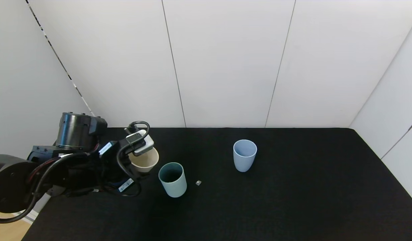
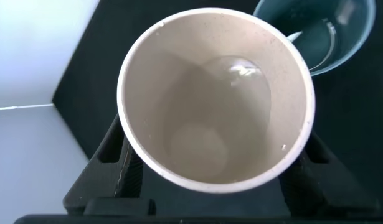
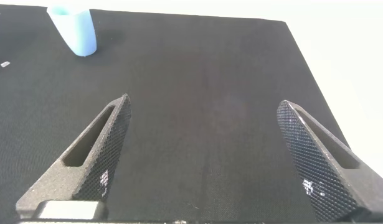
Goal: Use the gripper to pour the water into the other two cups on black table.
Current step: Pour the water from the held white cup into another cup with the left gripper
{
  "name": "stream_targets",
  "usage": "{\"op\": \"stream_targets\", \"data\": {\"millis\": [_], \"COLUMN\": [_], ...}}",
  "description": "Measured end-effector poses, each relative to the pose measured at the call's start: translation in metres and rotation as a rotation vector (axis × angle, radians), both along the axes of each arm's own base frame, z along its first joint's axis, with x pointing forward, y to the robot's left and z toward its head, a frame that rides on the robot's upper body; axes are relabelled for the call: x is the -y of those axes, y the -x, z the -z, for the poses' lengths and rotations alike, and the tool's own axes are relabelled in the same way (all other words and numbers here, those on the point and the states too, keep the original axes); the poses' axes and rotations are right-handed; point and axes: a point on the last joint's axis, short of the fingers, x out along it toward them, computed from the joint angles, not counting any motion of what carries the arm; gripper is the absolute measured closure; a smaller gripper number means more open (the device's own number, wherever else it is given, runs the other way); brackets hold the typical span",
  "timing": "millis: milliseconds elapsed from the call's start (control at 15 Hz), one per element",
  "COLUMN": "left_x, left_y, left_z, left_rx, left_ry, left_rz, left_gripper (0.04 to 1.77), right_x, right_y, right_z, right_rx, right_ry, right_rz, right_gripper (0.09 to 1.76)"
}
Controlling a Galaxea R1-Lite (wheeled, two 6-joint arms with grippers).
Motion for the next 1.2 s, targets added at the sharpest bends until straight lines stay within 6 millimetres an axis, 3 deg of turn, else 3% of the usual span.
{"op": "stream_targets", "data": {"millis": [1200], "left_x": [0.025], "left_y": [-0.006], "left_z": [-0.002], "left_rx": [0.004], "left_ry": [-0.258], "left_rz": [-0.004], "left_gripper": [0.6], "right_x": [0.0], "right_y": [0.0], "right_z": [0.0], "right_rx": [0.0], "right_ry": [0.0], "right_rz": [0.0], "right_gripper": [0.14]}}
